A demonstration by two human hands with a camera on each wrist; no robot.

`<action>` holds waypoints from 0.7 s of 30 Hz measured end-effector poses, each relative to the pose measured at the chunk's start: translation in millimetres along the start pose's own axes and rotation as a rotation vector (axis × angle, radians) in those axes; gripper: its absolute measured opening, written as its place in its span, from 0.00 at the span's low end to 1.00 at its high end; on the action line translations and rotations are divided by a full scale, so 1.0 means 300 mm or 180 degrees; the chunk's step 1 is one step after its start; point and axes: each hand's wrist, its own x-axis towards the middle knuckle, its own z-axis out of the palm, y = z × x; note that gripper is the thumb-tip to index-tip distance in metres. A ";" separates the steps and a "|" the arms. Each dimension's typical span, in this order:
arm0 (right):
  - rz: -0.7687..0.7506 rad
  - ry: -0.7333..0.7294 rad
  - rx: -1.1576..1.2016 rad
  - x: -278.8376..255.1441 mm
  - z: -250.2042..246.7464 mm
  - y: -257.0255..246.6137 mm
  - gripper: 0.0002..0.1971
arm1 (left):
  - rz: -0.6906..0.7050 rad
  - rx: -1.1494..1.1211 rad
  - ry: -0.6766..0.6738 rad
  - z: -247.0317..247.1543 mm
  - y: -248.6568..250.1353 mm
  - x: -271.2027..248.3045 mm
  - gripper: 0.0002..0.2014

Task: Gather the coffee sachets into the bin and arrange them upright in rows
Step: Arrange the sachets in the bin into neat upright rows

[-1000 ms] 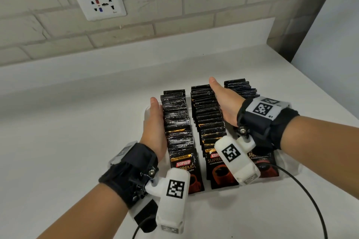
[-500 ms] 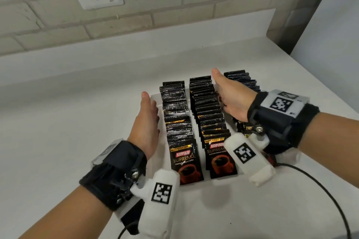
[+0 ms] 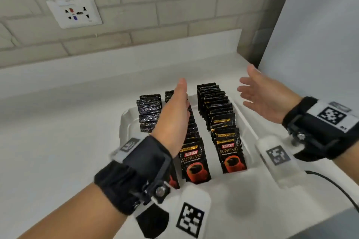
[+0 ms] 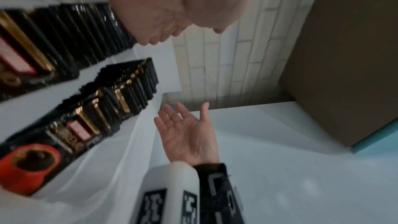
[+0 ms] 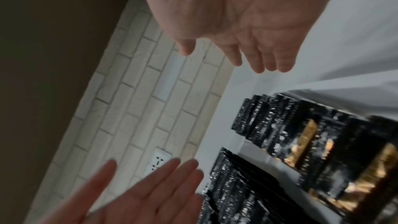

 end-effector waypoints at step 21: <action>0.0280 -0.0661 0.0169 0.115 0.035 0.008 0.38 | -0.0411 0.0135 0.0799 0.186 -0.191 0.425 0.68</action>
